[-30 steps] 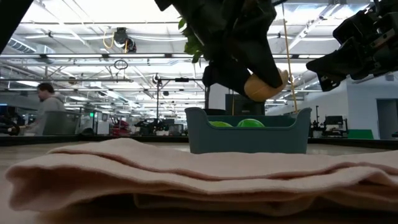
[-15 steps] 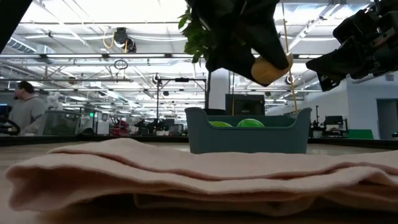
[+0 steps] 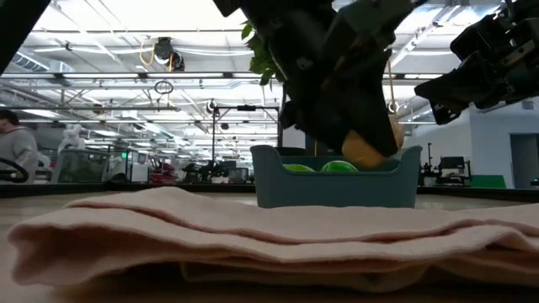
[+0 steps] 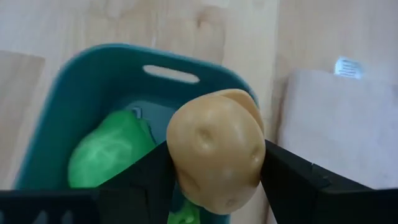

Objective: Pick and placing Produce into tupperware
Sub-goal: Put the brown potato into the blue bin, then adjust the blue bin

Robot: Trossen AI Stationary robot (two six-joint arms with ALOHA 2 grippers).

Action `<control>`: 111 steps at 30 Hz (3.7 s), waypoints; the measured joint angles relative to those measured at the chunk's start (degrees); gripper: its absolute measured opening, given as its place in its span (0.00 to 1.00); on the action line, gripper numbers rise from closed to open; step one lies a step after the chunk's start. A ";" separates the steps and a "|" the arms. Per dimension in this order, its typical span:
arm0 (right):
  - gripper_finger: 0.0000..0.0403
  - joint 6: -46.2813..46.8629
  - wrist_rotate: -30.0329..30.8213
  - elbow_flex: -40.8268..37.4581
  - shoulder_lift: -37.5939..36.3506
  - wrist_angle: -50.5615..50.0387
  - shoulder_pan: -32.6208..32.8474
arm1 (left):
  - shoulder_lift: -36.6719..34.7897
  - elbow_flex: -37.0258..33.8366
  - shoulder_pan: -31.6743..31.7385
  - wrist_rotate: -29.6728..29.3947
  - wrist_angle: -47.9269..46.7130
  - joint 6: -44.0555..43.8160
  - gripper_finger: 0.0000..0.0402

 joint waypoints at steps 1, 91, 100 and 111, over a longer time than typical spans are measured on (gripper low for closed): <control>0.00 0.00 0.00 0.00 0.04 -0.02 0.00 | -0.04 0.00 -0.02 0.09 0.04 0.00 0.52; 0.00 0.00 0.00 0.00 0.20 -0.46 0.00 | 1.01 -0.09 2.12 10.27 -2.06 14.58 0.58; 0.00 0.00 0.00 0.00 0.20 -0.46 0.00 | 1.01 -0.11 2.14 10.36 -2.17 14.65 0.69; 0.00 0.00 0.00 -0.01 0.20 -0.46 0.00 | -2.12 -0.17 1.93 10.22 -2.62 17.10 0.70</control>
